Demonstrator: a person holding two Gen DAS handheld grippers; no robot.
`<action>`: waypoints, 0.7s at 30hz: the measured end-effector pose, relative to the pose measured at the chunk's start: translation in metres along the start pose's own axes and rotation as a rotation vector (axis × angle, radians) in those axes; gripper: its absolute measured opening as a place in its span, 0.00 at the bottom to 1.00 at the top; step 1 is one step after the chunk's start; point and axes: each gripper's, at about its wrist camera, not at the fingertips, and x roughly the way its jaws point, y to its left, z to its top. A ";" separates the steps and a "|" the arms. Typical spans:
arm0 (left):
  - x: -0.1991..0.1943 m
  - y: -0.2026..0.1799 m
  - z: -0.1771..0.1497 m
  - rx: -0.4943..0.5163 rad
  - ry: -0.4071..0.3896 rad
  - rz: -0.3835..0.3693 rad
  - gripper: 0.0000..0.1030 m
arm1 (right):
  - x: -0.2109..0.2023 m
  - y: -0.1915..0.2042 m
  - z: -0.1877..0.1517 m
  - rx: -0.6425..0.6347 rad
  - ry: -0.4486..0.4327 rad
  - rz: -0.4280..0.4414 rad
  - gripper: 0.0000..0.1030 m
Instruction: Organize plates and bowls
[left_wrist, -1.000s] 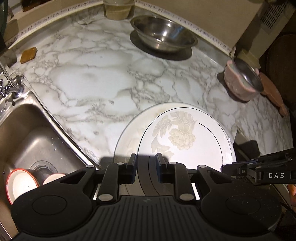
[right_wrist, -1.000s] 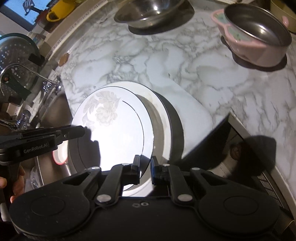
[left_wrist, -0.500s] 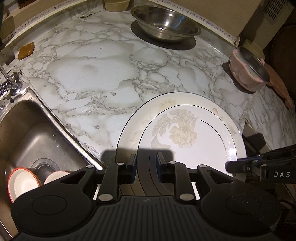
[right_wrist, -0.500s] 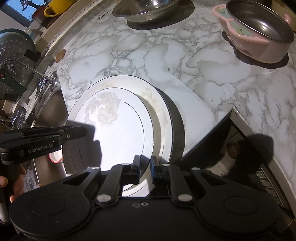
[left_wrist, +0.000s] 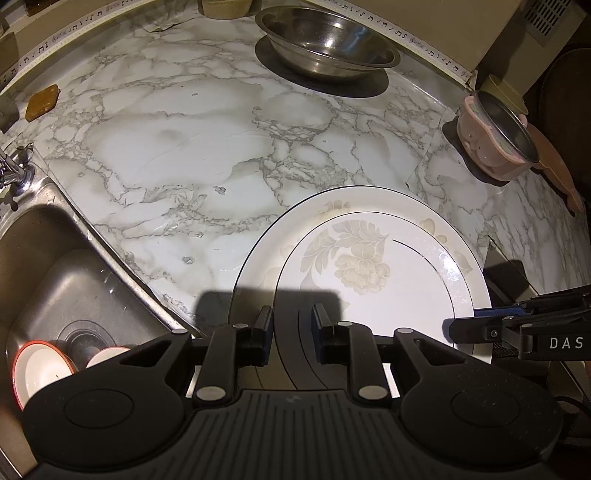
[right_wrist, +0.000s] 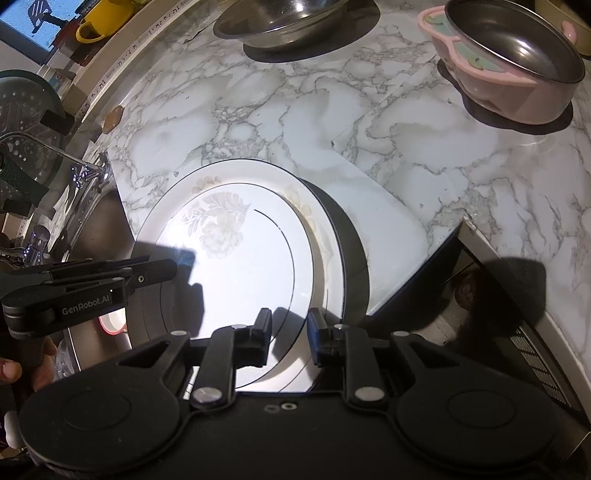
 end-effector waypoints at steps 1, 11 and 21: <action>0.000 0.001 0.000 -0.004 0.003 -0.006 0.20 | 0.000 0.000 0.000 0.004 0.002 -0.001 0.24; -0.004 0.007 -0.004 -0.013 0.014 -0.041 0.20 | -0.004 0.004 0.001 -0.015 0.004 -0.025 0.29; -0.031 -0.006 -0.001 0.069 -0.045 -0.049 0.20 | -0.028 0.011 0.002 -0.078 -0.075 -0.035 0.37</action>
